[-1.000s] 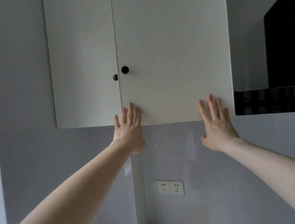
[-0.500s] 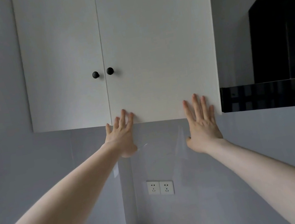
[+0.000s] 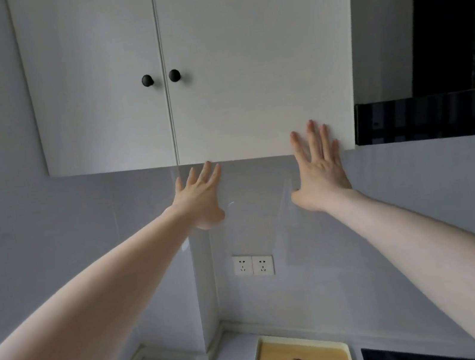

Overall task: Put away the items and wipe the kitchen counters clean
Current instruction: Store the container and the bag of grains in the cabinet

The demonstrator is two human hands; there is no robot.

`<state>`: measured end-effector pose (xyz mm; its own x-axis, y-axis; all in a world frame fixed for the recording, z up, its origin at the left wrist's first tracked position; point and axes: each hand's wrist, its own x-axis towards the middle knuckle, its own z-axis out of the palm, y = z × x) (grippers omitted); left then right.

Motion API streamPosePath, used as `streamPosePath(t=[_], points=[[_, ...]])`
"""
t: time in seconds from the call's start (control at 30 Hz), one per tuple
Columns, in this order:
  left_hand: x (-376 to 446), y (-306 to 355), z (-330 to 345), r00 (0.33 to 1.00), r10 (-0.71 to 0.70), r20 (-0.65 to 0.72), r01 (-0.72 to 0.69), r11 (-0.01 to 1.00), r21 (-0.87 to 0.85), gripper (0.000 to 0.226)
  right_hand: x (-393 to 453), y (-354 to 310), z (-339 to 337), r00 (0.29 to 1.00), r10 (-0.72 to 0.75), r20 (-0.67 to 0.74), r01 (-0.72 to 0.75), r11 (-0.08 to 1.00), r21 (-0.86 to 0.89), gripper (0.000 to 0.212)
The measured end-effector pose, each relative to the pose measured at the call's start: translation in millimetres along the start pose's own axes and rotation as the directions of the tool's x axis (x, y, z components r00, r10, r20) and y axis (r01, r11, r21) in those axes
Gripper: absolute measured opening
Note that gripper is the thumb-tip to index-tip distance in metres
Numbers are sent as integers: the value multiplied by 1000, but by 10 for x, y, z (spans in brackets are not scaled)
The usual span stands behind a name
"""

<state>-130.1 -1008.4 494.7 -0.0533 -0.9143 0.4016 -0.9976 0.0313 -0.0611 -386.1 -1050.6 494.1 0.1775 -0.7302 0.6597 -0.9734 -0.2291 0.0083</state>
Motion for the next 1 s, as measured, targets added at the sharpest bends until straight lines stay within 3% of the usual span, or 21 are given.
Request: streamPosePath(t=[0.13,0.23,0.33,0.43,0.67,0.83,1.0], points=[[-565,149,296,995,102,-21,-103,990,-97,101,-543,-120,149,999,-10,-53,24,959,283,97],[-1217,246,620,984,177,-31,-180,963,-199,95,-1217,-205,330,998,-31,-62,59,847,528,86],[-1910,262,1007,985,174,9,-161,932,-325,87,-1939,-293,480,997,-69,26,30,705,709,76],[-2603,243,1389,992,86,91,-37,893,-448,77,-2692,-315,748,976,-74,204,-122,588,800,66],[-3903,276,2066,938,-114,328,286,788,-544,65,-4139,-213,1354,812,5,584,-508,500,702,58],[-4367,324,2360,886,-193,423,418,727,-544,58,-4656,-234,1487,682,7,731,-646,474,598,55],[-4397,568,2573,860,-148,488,433,719,-544,59,-4924,-251,1570,602,3,798,-712,454,536,56]])
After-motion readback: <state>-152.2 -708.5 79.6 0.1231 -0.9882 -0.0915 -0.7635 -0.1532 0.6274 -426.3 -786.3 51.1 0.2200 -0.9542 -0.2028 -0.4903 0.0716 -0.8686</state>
